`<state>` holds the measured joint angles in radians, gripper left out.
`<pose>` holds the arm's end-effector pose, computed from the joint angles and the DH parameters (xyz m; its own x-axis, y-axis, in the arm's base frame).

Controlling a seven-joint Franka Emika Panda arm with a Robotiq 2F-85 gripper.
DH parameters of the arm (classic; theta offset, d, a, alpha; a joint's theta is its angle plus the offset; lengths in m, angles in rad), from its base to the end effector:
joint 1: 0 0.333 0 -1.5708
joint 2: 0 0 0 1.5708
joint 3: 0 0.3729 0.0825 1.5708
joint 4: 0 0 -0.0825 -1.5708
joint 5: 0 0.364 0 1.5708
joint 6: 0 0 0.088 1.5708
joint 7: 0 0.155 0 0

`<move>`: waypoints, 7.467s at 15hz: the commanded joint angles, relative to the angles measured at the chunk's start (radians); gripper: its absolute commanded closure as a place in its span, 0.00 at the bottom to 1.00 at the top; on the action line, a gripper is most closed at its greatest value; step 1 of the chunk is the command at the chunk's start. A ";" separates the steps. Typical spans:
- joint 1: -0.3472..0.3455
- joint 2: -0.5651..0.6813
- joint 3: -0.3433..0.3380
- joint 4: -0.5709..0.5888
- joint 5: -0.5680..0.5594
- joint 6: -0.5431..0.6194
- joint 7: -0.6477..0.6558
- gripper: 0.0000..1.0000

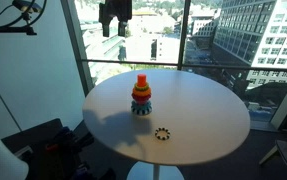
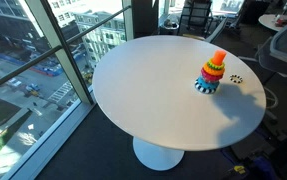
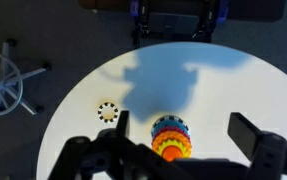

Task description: Pick up the green ring from the stack and put it on the table

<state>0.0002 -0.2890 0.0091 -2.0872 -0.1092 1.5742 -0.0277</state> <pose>0.3977 -0.0128 0.5425 0.9737 0.0360 -0.2251 0.0604 -0.9929 0.1026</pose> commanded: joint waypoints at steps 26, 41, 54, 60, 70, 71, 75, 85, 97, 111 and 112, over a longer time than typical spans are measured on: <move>0.001 0.174 -0.015 0.025 0.077 0.331 -0.036 0.00; 0.001 0.242 -0.010 -0.008 0.099 0.421 -0.023 0.00; -0.006 0.225 -0.024 -0.204 0.135 0.686 -0.010 0.00; -0.007 0.245 -0.025 -0.237 0.149 0.740 -0.006 0.00; -0.007 0.300 -0.025 -0.253 0.142 0.818 0.004 0.00; -0.007 0.307 -0.024 -0.252 0.144 0.825 0.001 0.00; -0.008 0.337 -0.023 -0.247 0.159 0.855 -0.014 0.00; -0.005 0.369 -0.015 -0.249 0.183 0.911 -0.026 0.28; 0.005 0.255 0.000 -0.272 0.177 0.899 -0.007 0.56; 0.056 0.198 -0.006 -0.220 0.362 0.738 -0.255 0.56; 0.057 0.207 -0.006 -0.215 0.368 0.710 -0.274 0.56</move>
<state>0.0517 -0.0937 0.0079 -2.3309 0.2205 2.3648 -0.2300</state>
